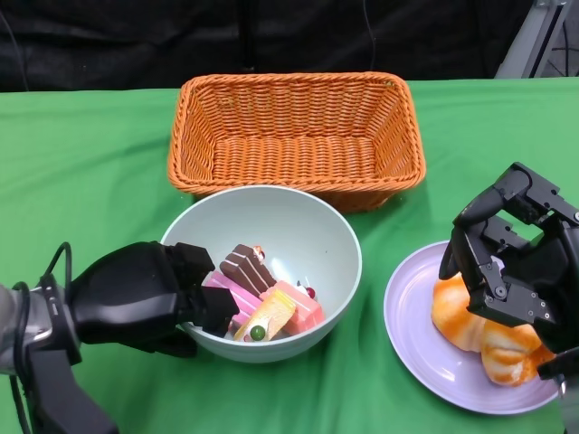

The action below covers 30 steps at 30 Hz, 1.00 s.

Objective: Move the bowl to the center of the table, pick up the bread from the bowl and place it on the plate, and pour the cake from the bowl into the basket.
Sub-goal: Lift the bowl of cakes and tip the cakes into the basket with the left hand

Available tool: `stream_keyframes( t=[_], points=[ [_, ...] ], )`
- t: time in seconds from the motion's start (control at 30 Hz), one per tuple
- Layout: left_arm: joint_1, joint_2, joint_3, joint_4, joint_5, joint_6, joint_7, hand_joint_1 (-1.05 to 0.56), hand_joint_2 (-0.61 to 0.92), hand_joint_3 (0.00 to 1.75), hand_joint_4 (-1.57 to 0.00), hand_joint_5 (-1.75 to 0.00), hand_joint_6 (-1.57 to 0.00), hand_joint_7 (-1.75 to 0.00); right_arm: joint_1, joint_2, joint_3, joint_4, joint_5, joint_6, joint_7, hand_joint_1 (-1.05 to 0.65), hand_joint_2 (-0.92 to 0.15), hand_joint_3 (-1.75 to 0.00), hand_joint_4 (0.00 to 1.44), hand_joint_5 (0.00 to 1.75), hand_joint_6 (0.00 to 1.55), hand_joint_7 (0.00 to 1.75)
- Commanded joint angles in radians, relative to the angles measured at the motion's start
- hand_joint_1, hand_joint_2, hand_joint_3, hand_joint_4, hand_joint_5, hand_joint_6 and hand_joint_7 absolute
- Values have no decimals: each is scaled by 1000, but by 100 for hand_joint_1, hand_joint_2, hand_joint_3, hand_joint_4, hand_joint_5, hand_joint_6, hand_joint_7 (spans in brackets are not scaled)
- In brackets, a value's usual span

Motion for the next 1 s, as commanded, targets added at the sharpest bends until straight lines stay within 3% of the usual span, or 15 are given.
stream_keyframes(
  t=[0.03,0.43,0.73,0.83,0.9,1.0],
  points=[
    [2,44,3,-21,5,-35,35,-20,92,11,-65,-175,-48,-174,2,-7,-7,3,1,-9,-3,-17,-56,-104,70,172,60,143],
    [50,114,83,-155,-34,-133,90,-20,92,38,-71,-175,-48,-175,-9,-15,-11,24,-7,-16,5,-17,-55,-103,71,173,61,144],
    [85,147,214,-230,-124,-236,-31,-28,92,36,-72,-175,-47,-175,-16,-14,-12,37,-13,-16,6,-17,-54,-103,70,173,60,143],
    [90,142,272,-230,-187,-263,-111,-20,92,37,-73,-175,-61,-157,-18,-15,-11,44,-12,-13,12,-17,-54,-102,71,172,61,143],
    [92,133,305,-223,-223,-277,-161,-21,92,27,-73,-175,-73,-136,-18,-16,-9,46,-17,-15,15,-16,-55,-102,71,172,61,142],
    [105,127,344,-226,-258,-288,-226,-21,92,24,-73,-175,-76,-130,-18,-15,-10,48,-19,-16,18,-15,-55,-103,71,172,61,142]
  ],
)
